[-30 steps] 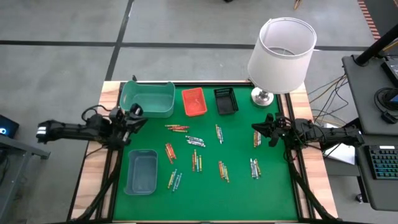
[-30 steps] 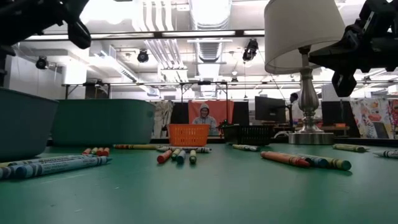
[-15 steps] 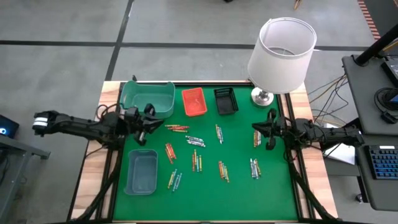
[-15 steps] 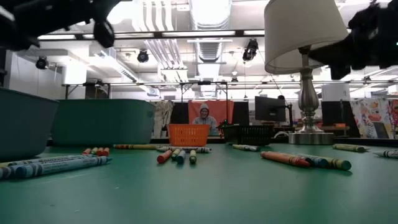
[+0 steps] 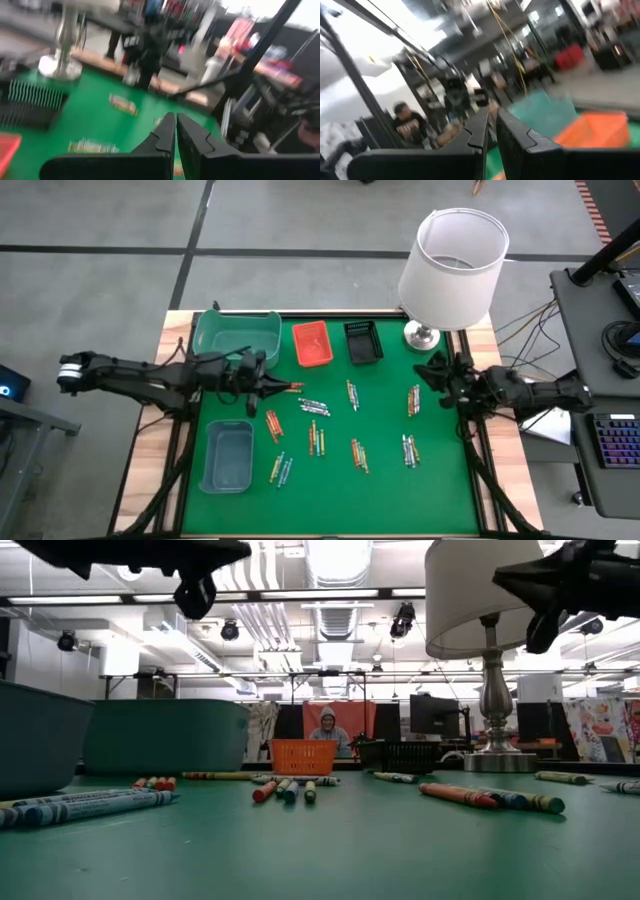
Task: Sort crayons
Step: Put the blue crayon into the orange bin
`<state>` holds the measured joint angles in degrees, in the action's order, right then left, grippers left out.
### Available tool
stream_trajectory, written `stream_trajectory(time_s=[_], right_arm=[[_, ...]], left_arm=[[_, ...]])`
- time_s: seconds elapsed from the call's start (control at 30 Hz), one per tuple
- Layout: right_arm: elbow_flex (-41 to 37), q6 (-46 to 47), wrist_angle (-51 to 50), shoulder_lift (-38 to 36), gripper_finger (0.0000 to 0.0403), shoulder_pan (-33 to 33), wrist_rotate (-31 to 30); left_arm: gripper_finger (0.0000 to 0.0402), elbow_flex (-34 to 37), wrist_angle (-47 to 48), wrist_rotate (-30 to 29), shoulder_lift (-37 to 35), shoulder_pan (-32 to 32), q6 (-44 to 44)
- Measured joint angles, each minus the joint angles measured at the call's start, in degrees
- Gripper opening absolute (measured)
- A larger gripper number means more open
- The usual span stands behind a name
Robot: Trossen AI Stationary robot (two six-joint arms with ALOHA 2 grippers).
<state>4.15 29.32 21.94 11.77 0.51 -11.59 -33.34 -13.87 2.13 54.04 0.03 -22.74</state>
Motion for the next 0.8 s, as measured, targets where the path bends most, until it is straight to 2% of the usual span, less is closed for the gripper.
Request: stream_trajectory(time_s=[0.23,0.43,0.57,0.8], right_arm=[[12.3,13.1,-31.0,10.2,0.0029,0.0,-0.4],[22.8,21.9,-52.6,18.4,0.0029,0.0,-0.2],[27.7,22.1,-59.5,22.4,0.0029,0.0,-0.2],[32.3,19.7,-60.7,26.9,0.0029,0.0,0.0]], left_arm=[[0.0,-4.5,19.1,0.0,-0.1,-1.2,-5.8],[0.0,-6.6,27.1,0.5,0.3,-1.5,-9.9],[0.0,-7.6,27.1,3.5,1.9,-1.5,-13.7],[0.0,-11.2,26.8,2.1,7.7,-1.5,-11.8]])
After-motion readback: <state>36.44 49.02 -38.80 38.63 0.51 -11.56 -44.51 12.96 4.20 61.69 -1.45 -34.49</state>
